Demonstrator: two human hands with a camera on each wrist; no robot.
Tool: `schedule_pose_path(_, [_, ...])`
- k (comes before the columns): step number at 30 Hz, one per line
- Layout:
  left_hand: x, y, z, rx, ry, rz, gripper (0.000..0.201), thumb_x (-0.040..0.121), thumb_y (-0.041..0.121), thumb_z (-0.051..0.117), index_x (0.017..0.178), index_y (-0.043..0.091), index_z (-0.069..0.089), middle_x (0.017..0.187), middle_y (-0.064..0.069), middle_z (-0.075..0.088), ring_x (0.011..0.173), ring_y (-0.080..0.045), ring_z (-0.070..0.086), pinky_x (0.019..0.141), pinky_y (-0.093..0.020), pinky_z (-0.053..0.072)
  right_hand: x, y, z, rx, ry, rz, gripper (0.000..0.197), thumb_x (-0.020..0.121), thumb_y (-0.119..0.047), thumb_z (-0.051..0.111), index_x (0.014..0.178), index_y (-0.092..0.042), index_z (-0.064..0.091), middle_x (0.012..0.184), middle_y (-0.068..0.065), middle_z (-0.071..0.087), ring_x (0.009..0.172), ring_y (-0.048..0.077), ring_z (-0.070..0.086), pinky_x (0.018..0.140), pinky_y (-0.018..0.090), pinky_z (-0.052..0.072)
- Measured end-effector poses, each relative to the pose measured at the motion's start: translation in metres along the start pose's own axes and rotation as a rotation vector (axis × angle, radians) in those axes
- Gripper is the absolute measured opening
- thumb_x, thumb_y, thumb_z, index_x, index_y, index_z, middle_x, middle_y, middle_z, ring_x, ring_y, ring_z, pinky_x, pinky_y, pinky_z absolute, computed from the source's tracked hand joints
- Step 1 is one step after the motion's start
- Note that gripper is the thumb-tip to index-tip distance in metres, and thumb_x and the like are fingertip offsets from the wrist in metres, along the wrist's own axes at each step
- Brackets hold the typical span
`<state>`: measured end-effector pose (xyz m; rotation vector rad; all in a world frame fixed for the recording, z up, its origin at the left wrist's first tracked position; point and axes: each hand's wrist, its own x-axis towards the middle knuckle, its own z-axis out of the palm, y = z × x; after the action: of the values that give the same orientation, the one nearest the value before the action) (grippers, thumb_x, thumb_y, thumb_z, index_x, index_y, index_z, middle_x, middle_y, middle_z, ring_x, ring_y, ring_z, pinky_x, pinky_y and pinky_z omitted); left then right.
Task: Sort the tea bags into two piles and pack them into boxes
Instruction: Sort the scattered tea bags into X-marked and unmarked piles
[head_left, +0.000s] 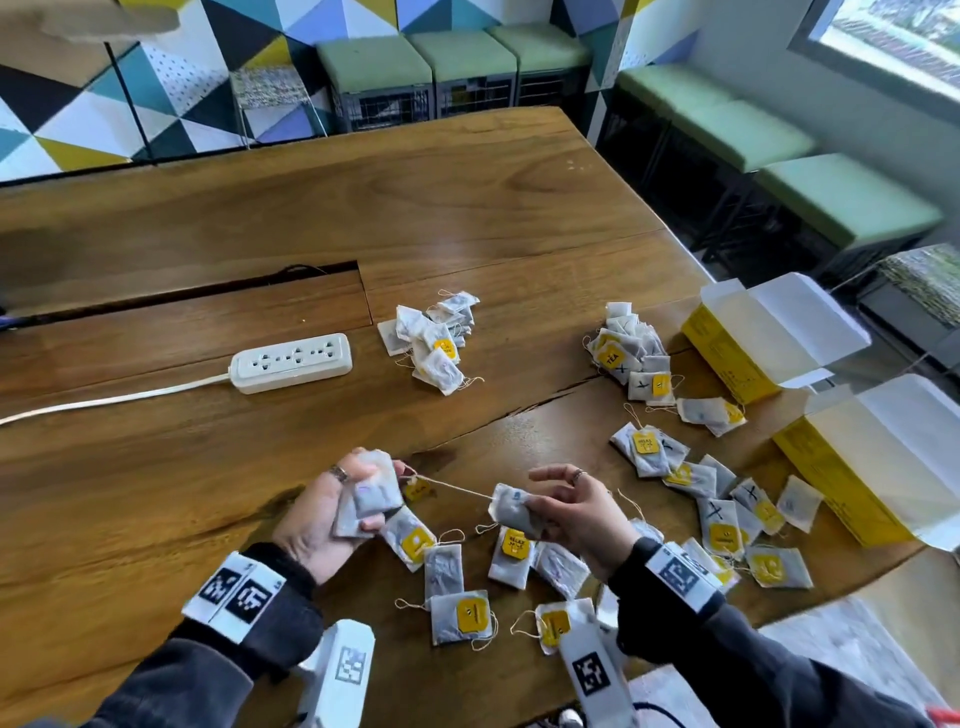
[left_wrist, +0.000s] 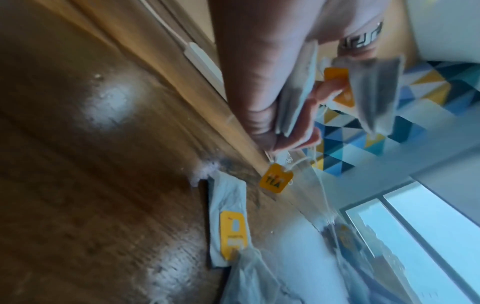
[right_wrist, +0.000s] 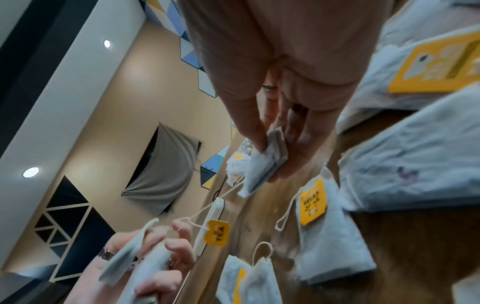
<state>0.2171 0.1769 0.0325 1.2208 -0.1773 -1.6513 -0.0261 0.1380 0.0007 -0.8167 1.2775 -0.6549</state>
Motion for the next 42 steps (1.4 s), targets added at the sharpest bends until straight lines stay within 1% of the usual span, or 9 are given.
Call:
schedule_pose_path(4, [-0.006,0.005,-0.002,-0.013,0.027,-0.01,0.012,0.077,0.007,0.041,0.082,0.014,0.05,0.081,-0.012,0.07,0.07,-0.021,0.056,0.038,-0.016,0.035,0.0,-0.001,-0.005,-0.007,-0.01,-0.018,0.022,0.085,0.009,0.057,0.098,-0.009,0.056,0.075,0.007,0.06,0.056,0.008,0.062,0.048,0.02,0.052])
schedule_pose_path(9, [-0.006,0.006,-0.015,0.014,0.077,-0.048,0.02,0.08,0.001,0.032,0.084,0.011,0.049,0.065,-0.007,0.064,0.055,-0.018,0.06,0.04,-0.018,0.04,0.005,-0.009,-0.011,-0.064,0.103,-0.099,0.023,0.091,0.007,0.045,0.091,-0.012,0.056,0.081,0.008,0.06,0.072,0.017,0.061,0.066,0.032,0.055])
schedule_pose_path(13, [-0.005,0.005,-0.029,0.103,0.096,-0.053,0.019,0.081,0.0,0.033,0.088,0.005,0.05,0.07,-0.01,0.064,0.047,-0.016,0.057,0.043,-0.021,0.045,0.013,-0.015,-0.012,-0.146,0.18,-0.164,0.022,0.092,0.004,0.043,0.086,-0.014,0.056,0.068,0.004,0.049,0.055,0.01,0.051,0.052,0.021,0.048])
schedule_pose_path(20, [-0.004,-0.002,-0.039,0.289,0.116,-0.038,0.024,0.082,-0.01,0.033,0.09,0.005,0.05,0.085,-0.015,0.057,0.047,-0.019,0.051,0.042,-0.023,0.043,0.014,-0.01,0.04,-0.904,-0.091,-0.398,0.021,0.089,-0.01,0.051,0.101,-0.017,0.066,0.093,-0.003,0.056,0.084,0.013,0.055,0.071,0.01,0.041])
schedule_pose_path(23, [-0.002,-0.005,-0.044,0.337,0.149,-0.016,0.03,0.083,-0.01,0.031,0.094,0.007,0.053,0.088,-0.012,0.057,0.044,-0.017,0.05,0.042,-0.022,0.041,0.024,-0.002,0.079,-1.149,-0.273,-0.411,0.027,0.09,-0.023,0.052,0.115,-0.021,0.061,0.11,0.004,0.057,0.111,0.023,0.05,0.098,0.03,0.04])
schedule_pose_path(26, [-0.003,-0.006,-0.044,0.393,0.156,0.019,0.032,0.083,-0.009,0.033,0.096,0.01,0.055,0.09,-0.009,0.059,0.044,-0.015,0.05,0.043,-0.021,0.038,0.03,-0.001,0.113,-1.336,-0.355,-0.375,0.036,0.089,-0.033,0.052,0.123,-0.021,0.052,0.124,0.009,0.053,0.121,0.029,0.043,0.104,0.042,0.036])
schedule_pose_path(33, [-0.003,-0.006,-0.04,0.445,0.16,0.083,0.022,0.093,0.0,0.044,0.098,0.015,0.058,0.086,-0.005,0.061,0.048,-0.012,0.052,0.045,-0.023,0.035,0.039,-0.013,0.128,-1.24,-0.291,-0.363,0.016,0.09,-0.023,0.05,0.101,-0.018,0.062,0.111,0.007,0.063,0.11,0.027,0.051,0.096,0.038,0.04])
schedule_pose_path(38, [-0.003,-0.004,-0.027,0.524,0.132,0.117,0.017,0.093,0.003,0.048,0.105,0.008,0.058,0.076,-0.006,0.06,0.053,-0.014,0.05,0.042,-0.02,0.042,0.032,-0.025,0.109,-1.011,-0.407,-0.346,0.011,0.094,-0.015,0.044,0.089,-0.008,0.052,0.085,0.002,0.054,0.08,0.017,0.05,0.072,0.028,0.038])
schedule_pose_path(42, [-0.001,-0.006,-0.012,0.634,0.099,0.148,0.012,0.094,0.009,0.05,0.102,0.01,0.058,0.07,-0.002,0.062,0.053,-0.011,0.053,0.046,-0.021,0.044,0.028,-0.028,0.095,-0.914,-0.395,-0.321,0.014,0.09,-0.026,0.057,0.076,-0.022,0.054,0.081,-0.005,0.06,0.071,0.006,0.05,0.067,0.016,0.04])
